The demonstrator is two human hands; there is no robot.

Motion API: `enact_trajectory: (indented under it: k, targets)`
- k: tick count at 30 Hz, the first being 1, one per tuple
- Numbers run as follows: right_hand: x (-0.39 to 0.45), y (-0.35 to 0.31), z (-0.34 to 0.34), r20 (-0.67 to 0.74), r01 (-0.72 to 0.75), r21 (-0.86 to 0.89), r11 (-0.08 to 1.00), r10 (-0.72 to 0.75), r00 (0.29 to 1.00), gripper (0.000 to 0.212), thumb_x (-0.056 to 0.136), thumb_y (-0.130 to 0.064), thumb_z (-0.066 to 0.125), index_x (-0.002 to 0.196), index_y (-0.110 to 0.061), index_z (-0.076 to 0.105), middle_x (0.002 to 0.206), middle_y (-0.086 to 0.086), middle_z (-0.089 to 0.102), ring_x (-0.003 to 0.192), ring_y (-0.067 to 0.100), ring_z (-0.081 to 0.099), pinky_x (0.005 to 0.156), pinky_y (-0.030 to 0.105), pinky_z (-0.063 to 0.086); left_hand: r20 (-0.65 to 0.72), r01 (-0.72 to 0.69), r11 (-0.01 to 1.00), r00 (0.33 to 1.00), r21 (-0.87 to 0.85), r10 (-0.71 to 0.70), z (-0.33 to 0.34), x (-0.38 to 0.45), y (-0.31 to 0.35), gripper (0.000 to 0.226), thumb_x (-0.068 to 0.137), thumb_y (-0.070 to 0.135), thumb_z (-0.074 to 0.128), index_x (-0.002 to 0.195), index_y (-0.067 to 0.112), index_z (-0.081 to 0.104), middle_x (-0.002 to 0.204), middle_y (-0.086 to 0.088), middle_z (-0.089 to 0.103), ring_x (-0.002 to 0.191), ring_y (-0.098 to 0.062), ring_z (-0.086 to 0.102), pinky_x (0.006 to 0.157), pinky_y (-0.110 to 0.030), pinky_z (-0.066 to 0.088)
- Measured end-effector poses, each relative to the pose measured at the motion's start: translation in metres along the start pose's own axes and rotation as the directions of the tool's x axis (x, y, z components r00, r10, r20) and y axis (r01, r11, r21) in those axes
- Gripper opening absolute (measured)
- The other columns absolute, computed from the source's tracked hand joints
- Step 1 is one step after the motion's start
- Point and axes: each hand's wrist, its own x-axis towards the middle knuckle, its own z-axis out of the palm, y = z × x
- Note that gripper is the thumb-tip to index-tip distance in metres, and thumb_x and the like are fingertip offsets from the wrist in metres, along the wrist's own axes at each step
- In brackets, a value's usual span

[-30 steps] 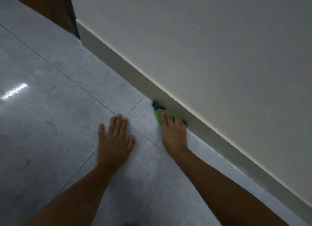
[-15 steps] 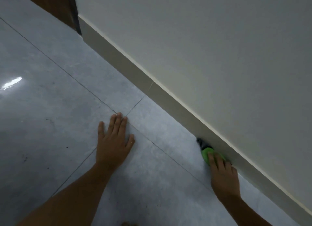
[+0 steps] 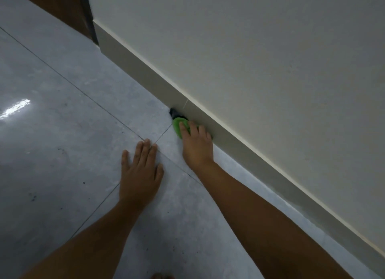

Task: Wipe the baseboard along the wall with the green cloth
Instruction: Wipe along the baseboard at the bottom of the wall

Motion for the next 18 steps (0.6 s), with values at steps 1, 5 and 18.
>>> enact_trajectory:
  k: [1, 5, 18]
  targets:
    - [0.006, -0.002, -0.001, -0.005, 0.014, 0.051, 0.999, -0.014, 1.000, 0.057, 0.084, -0.015, 0.052, 0.139, -0.016, 0.042, 0.137, 0.013, 0.048, 0.106, 0.033, 0.047, 0.085, 0.042, 0.042, -0.005, -0.006, 1.000, 1.000, -0.006, 0.006, 0.000, 0.000, -0.001, 0.060, 0.096, 0.038, 0.022, 0.147, 0.007, 0.029, 0.155, -0.013, 0.025, 0.145, -0.024, 0.015, 0.115, -0.055, 0.009]
    - [-0.017, 0.013, -0.004, -0.033, 0.081, 0.266, 0.961, -0.075, 0.997, 0.042, 0.089, -0.026, 0.043, 0.128, -0.019, 0.057, 0.129, 0.006, 0.057, 0.095, 0.026, 0.048, 0.079, 0.037, 0.045, -0.018, -0.024, 1.000, 1.000, -0.020, 0.023, 0.000, 0.000, -0.005, 0.057, 0.093, 0.027, 0.023, 0.144, 0.005, 0.035, 0.152, -0.014, 0.032, 0.143, -0.026, 0.021, 0.115, -0.051, 0.006]
    - [-0.062, 0.020, 0.015, -0.091, 0.047, 0.121, 0.991, -0.036, 0.995, 0.043, 0.080, -0.012, 0.053, 0.121, -0.023, 0.060, 0.118, 0.008, 0.063, 0.083, 0.030, 0.056, 0.072, 0.036, 0.048, -0.004, -0.115, 0.993, 0.993, -0.027, 0.115, -0.001, 0.001, -0.022, 0.058, 0.092, 0.027, 0.025, 0.142, 0.001, 0.037, 0.149, -0.016, 0.036, 0.140, -0.029, 0.029, 0.114, -0.045, 0.014]
